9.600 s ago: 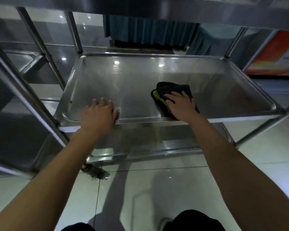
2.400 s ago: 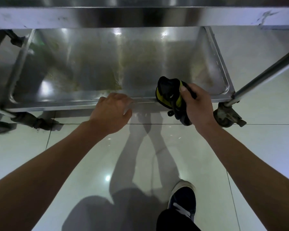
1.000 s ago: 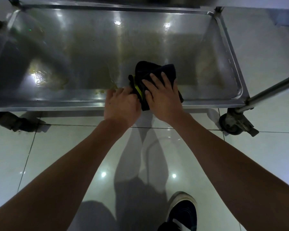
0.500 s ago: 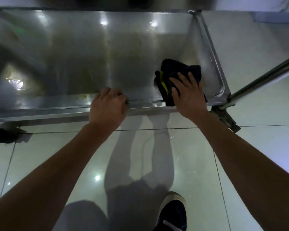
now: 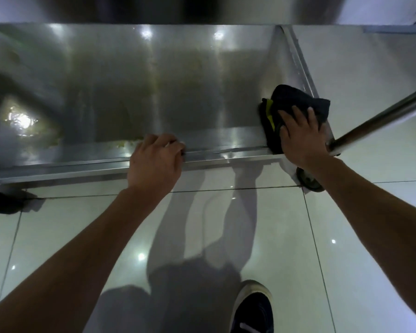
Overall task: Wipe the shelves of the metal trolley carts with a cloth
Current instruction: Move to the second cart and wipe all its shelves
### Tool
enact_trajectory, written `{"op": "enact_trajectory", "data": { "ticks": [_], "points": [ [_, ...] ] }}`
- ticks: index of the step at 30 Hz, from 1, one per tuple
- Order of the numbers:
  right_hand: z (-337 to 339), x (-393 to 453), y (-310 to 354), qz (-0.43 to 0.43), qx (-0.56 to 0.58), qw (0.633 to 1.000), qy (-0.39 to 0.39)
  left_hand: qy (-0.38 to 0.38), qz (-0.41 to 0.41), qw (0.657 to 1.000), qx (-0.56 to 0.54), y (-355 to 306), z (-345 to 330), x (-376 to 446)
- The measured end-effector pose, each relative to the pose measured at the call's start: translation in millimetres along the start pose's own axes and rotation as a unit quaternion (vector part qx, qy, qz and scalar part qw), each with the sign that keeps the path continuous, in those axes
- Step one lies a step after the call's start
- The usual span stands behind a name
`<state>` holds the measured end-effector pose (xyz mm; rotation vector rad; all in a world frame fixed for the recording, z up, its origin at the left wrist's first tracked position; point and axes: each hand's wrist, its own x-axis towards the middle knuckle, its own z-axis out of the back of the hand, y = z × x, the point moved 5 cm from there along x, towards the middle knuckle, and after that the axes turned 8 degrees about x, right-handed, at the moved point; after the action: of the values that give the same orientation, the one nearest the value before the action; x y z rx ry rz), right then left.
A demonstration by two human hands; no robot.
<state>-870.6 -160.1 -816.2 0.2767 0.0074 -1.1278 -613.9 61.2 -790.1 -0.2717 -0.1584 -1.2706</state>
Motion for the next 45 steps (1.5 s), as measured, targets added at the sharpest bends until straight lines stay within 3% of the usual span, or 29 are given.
{"op": "enact_trajectory", "data": {
  "ticks": [4, 11, 19, 23, 28, 37, 45],
  "points": [
    [-20, 11, 65, 0.068, -0.014, 0.997, 0.033, 0.008, -0.001, 1.0, -0.014, 4, 3, 0],
    [-53, 3, 187, 0.144, 0.053, 0.988, -0.027, 0.028, 0.053, 0.997, -0.047, 27, 10, 3],
    [-60, 9, 229, 0.192, 0.057, 0.979, -0.024, 0.003, 0.049, 0.998, -0.041, 27, 5, -5],
    [-55, 7, 220, 0.204, 0.054, 0.977, -0.042, -0.011, 0.033, 0.999, -0.032, 25, 2, -3],
    [-45, 27, 170, 0.138, 0.062, 0.987, -0.053, 0.065, 0.048, 0.996, 0.029, 23, -4, 21],
    [-29, 36, 97, 0.107, 0.046, 0.989, -0.089, 0.083, 0.001, 0.99, 0.112, 19, -12, 49],
    [3, 53, 3, -0.033, 0.054, 0.989, -0.131, 0.072, 0.012, 0.994, 0.081, 18, -10, 48]
  ]
}}
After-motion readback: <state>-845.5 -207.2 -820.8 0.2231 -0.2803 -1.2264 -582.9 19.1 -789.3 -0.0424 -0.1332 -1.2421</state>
